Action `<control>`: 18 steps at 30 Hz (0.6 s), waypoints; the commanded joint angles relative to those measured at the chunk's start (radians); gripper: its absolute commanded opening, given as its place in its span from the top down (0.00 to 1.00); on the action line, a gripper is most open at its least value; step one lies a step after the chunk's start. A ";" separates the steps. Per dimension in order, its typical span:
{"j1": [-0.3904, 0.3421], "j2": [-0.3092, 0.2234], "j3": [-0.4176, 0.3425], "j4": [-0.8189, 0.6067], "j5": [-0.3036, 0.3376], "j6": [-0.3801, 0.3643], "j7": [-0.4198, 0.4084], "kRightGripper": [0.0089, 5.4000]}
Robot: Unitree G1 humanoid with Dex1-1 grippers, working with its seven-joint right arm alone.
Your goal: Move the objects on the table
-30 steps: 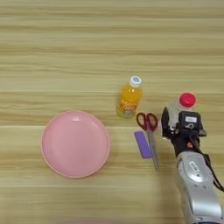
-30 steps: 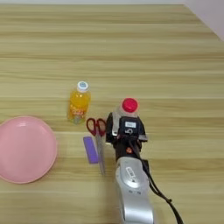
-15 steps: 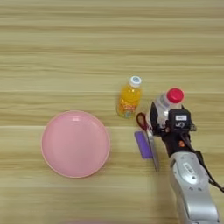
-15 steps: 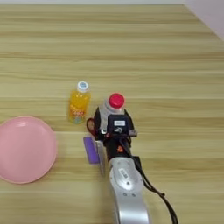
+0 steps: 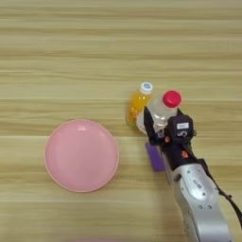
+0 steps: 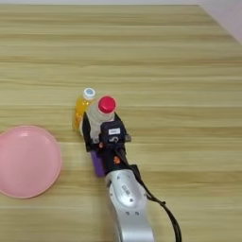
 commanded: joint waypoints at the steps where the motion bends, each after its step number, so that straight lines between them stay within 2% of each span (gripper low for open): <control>1: -0.023 0.007 0.033 -0.102 0.026 -0.005 0.027 0.40; 11: 0.009 0.002 0.137 -0.130 0.000 0.021 0.086 0.40; 18: 0.010 -0.001 0.191 -0.157 -0.002 0.076 0.117 0.40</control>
